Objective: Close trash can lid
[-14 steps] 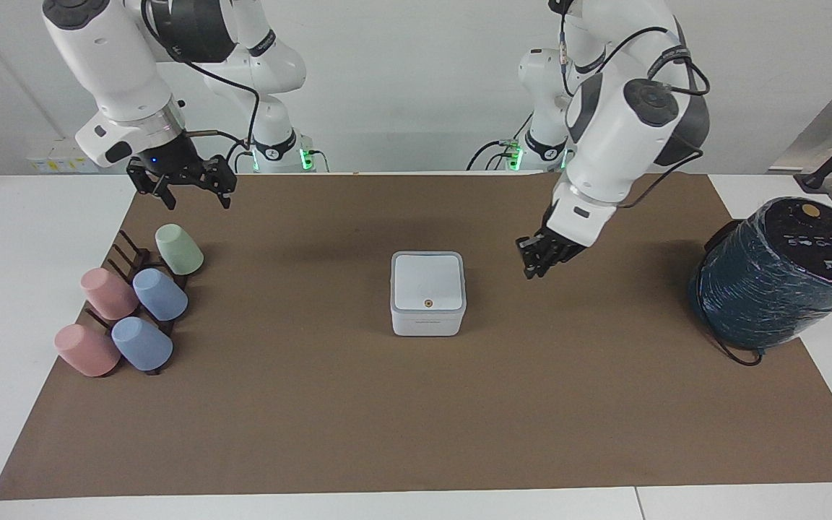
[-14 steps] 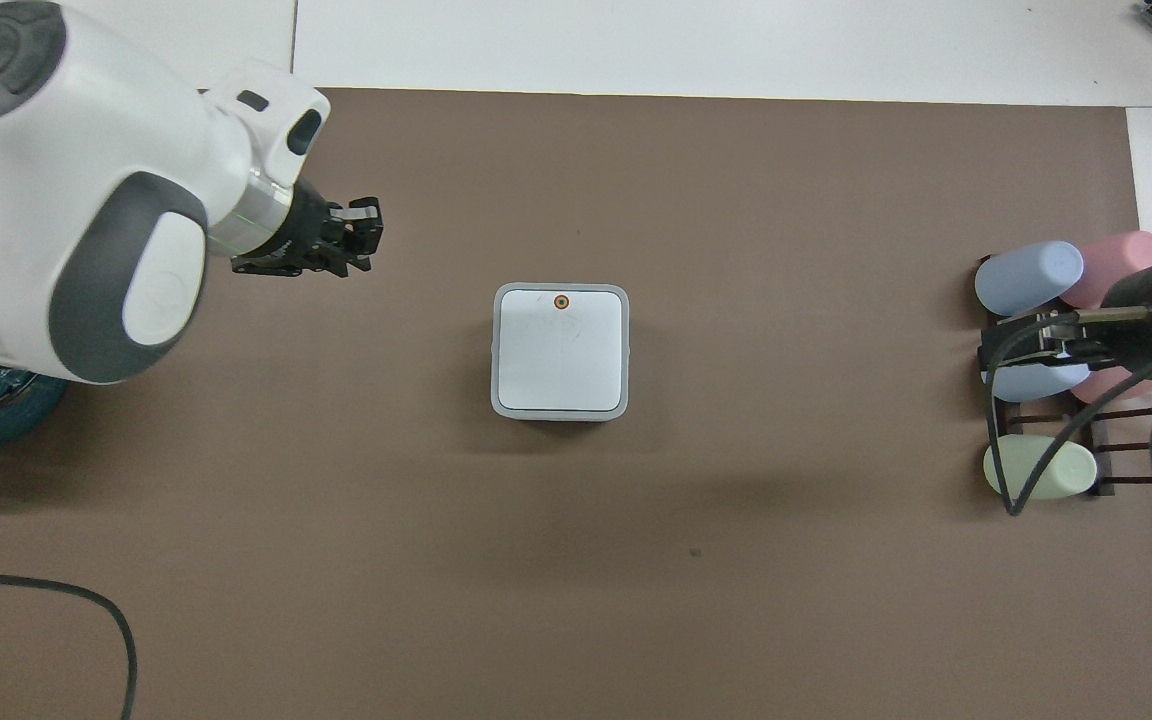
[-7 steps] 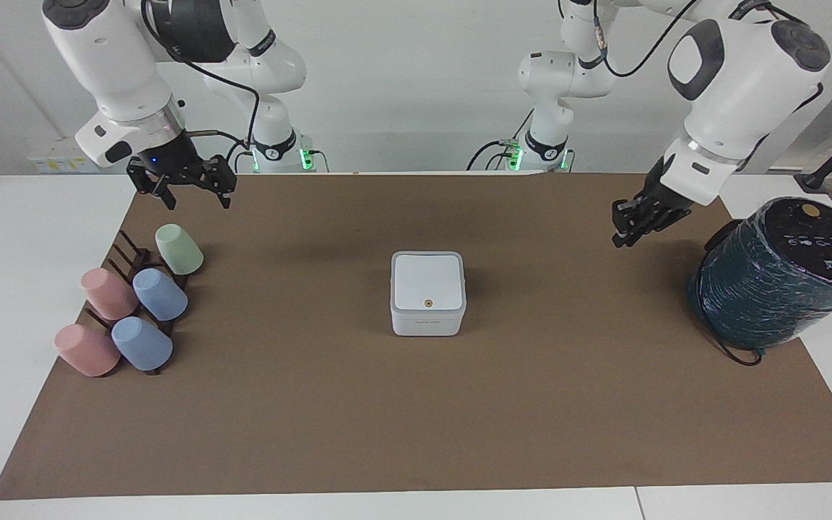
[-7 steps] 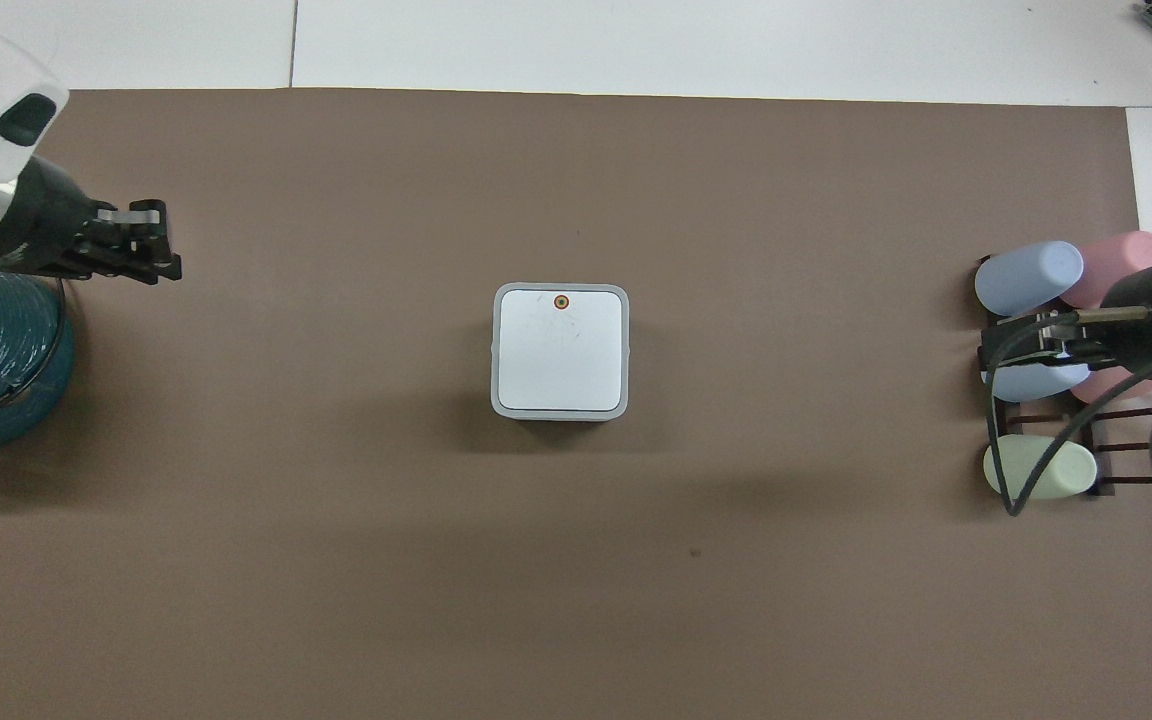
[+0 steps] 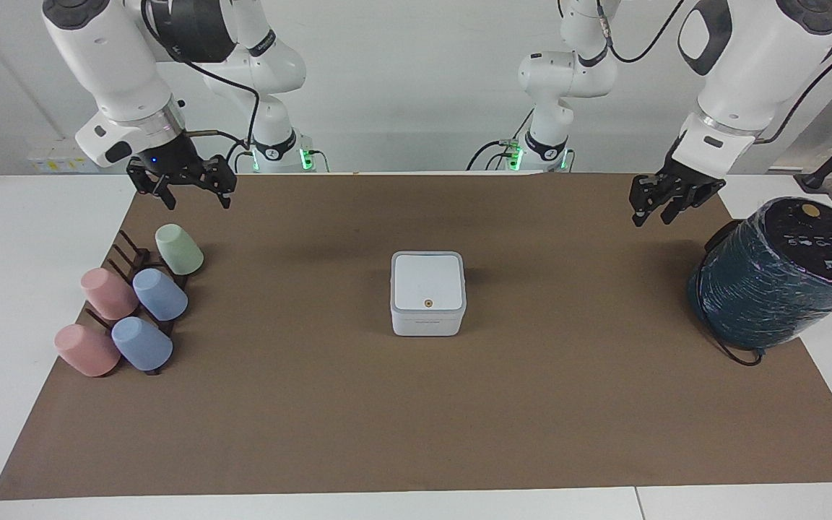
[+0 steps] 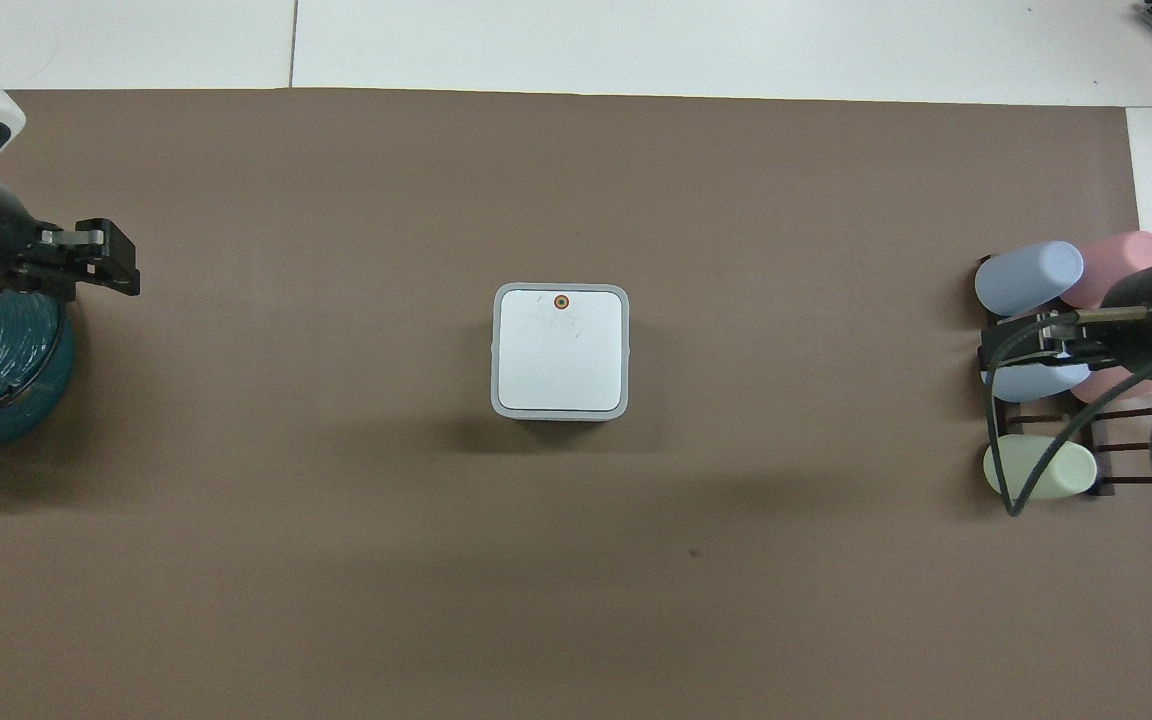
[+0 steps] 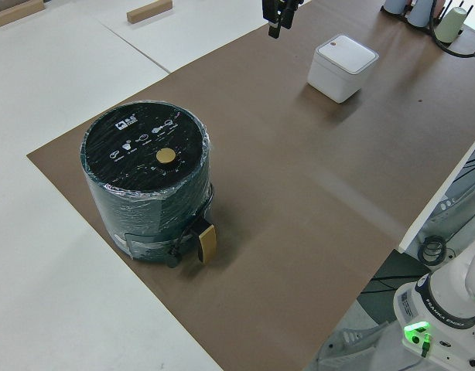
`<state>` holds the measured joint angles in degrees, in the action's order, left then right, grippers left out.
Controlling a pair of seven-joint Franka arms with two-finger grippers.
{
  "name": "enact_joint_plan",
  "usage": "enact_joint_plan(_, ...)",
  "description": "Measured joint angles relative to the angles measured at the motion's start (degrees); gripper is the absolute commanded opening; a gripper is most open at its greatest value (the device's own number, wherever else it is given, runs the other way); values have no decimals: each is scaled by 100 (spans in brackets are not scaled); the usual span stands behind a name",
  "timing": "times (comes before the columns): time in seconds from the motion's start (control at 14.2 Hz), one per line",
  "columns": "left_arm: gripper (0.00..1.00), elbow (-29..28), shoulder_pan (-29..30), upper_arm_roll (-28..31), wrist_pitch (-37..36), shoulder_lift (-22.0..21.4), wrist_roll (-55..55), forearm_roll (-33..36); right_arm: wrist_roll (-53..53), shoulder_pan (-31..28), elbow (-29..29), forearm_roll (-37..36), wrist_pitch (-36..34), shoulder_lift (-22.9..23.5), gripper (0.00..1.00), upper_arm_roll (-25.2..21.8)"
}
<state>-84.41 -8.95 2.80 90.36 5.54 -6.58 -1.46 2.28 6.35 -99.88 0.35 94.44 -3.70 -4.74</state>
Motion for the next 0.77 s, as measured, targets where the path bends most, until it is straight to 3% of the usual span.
enact_joint_plan(0.77, 100, -98, 50, 18, 417, 0, 1142, 12, 0, 0, 0, 0, 0, -1, 100, 0)
